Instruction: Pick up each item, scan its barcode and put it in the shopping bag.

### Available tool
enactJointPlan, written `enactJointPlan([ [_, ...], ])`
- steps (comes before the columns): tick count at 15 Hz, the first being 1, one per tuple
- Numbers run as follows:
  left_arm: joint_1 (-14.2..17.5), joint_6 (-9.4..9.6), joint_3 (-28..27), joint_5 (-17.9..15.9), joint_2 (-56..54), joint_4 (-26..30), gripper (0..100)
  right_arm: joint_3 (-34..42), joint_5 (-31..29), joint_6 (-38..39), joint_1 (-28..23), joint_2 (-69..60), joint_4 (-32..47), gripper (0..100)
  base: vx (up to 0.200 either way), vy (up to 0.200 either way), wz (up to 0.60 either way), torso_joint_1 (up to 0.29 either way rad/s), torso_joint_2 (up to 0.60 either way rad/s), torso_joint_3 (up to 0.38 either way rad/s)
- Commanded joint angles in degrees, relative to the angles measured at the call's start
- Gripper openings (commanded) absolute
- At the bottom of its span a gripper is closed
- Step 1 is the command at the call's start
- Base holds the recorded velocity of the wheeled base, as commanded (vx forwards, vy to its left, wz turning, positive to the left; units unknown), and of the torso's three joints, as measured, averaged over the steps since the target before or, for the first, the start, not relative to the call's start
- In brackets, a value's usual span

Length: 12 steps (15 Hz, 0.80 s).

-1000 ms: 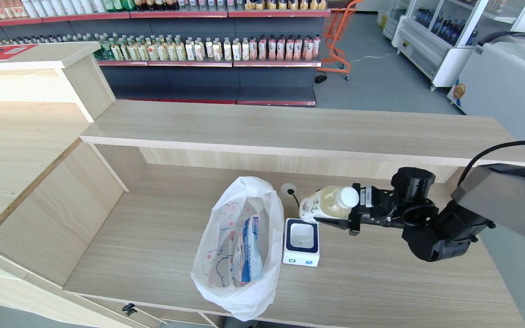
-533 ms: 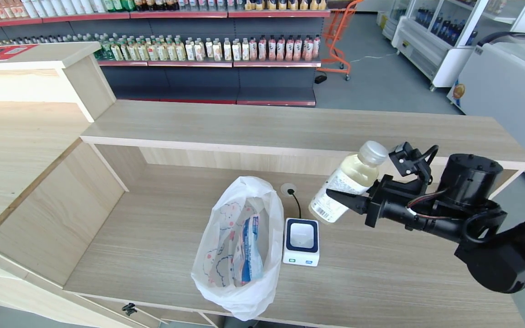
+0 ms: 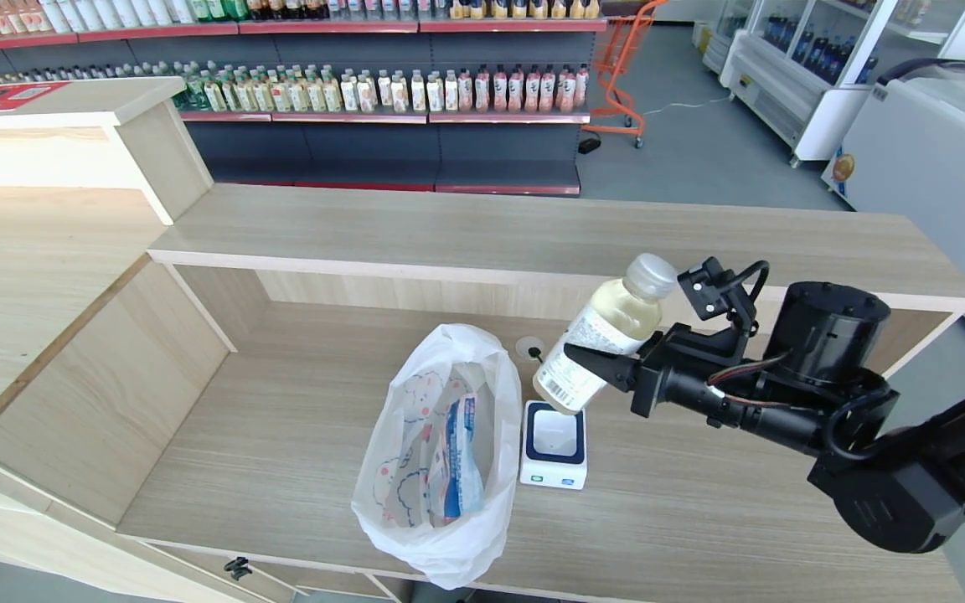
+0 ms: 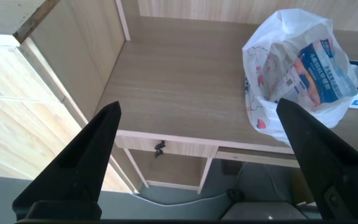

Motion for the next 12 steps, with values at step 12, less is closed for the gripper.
enactJointPlan([
  [12, 0.0, -0.01, 0.0, 0.0, 0.09, 0.0, 100, -5.21, -3.57, 4.15, 6.04, 10.76, 4.82, 0, 0.0, 0.0, 0.0, 0.0, 0.0, 0.0],
])
